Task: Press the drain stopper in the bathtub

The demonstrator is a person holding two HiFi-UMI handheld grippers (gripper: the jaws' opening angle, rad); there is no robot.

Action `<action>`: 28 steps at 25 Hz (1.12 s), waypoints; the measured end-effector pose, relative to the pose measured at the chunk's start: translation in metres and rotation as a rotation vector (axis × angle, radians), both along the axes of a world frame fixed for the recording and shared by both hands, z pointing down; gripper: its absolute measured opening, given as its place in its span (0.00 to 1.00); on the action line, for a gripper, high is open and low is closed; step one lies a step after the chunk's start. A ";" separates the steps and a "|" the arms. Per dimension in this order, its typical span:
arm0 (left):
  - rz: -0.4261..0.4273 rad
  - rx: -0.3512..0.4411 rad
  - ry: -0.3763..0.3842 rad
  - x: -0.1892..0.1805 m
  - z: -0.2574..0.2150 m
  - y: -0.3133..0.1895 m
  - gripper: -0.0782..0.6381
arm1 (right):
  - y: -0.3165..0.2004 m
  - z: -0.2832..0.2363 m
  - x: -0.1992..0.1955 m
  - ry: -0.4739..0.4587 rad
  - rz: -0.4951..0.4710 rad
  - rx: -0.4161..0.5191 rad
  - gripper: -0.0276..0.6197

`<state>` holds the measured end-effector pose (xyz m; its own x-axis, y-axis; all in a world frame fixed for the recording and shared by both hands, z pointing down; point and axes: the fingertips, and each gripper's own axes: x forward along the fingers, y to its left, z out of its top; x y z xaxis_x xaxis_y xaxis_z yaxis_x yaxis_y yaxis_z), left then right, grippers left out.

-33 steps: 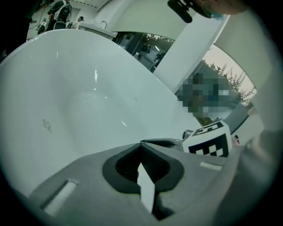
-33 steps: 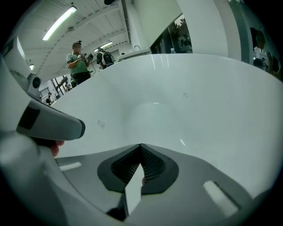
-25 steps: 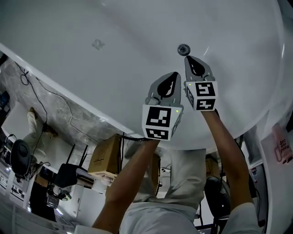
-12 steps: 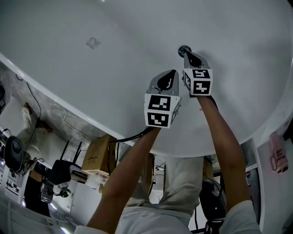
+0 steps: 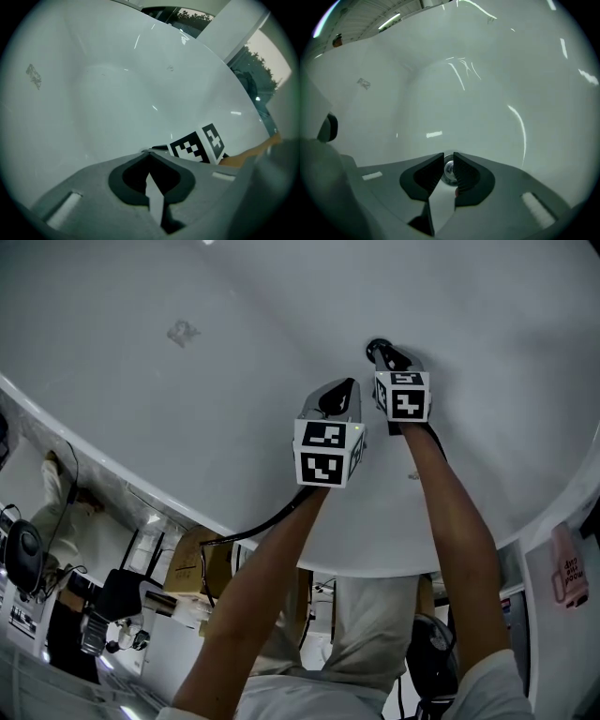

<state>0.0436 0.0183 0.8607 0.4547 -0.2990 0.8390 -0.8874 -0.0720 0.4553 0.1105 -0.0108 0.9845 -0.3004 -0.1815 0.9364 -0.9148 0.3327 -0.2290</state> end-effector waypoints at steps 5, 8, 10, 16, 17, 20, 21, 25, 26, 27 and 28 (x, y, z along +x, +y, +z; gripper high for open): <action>0.011 0.008 0.002 0.001 0.008 -0.005 0.11 | 0.006 0.021 0.002 0.041 -0.032 -0.021 0.20; 0.008 0.010 0.001 0.001 0.009 -0.004 0.11 | 0.013 0.030 0.004 0.065 -0.047 -0.037 0.14; 0.007 0.008 -0.001 0.002 0.010 -0.001 0.11 | 0.017 0.034 0.004 0.071 -0.058 -0.046 0.09; 0.013 0.003 0.006 0.005 0.013 0.006 0.11 | 0.023 0.044 0.003 0.081 -0.060 -0.071 0.07; 0.014 -0.001 0.007 0.005 0.013 0.007 0.11 | 0.023 0.045 0.003 0.081 -0.053 -0.067 0.07; 0.018 -0.012 0.001 0.005 0.017 0.010 0.11 | 0.023 0.046 0.004 0.078 -0.038 -0.060 0.06; 0.017 -0.012 0.001 0.005 0.018 0.010 0.11 | 0.023 0.046 0.005 0.080 -0.040 -0.059 0.06; 0.007 -0.010 0.005 0.003 0.021 0.007 0.11 | 0.023 0.046 0.003 0.086 -0.043 -0.049 0.06; 0.007 -0.009 0.006 0.003 0.021 0.006 0.11 | 0.022 0.046 0.003 0.087 -0.036 -0.048 0.06; 0.007 -0.008 0.006 0.004 0.021 0.006 0.11 | 0.022 0.047 0.003 0.088 -0.027 -0.050 0.06; 0.007 -0.007 0.005 0.004 0.021 0.006 0.11 | 0.022 0.047 0.003 0.090 -0.020 -0.053 0.06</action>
<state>0.0480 0.0238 0.8817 0.4613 -0.2894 0.8387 -0.8845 -0.0750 0.4606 0.1137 0.0112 1.0318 -0.2174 -0.1253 0.9680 -0.9258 0.3408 -0.1639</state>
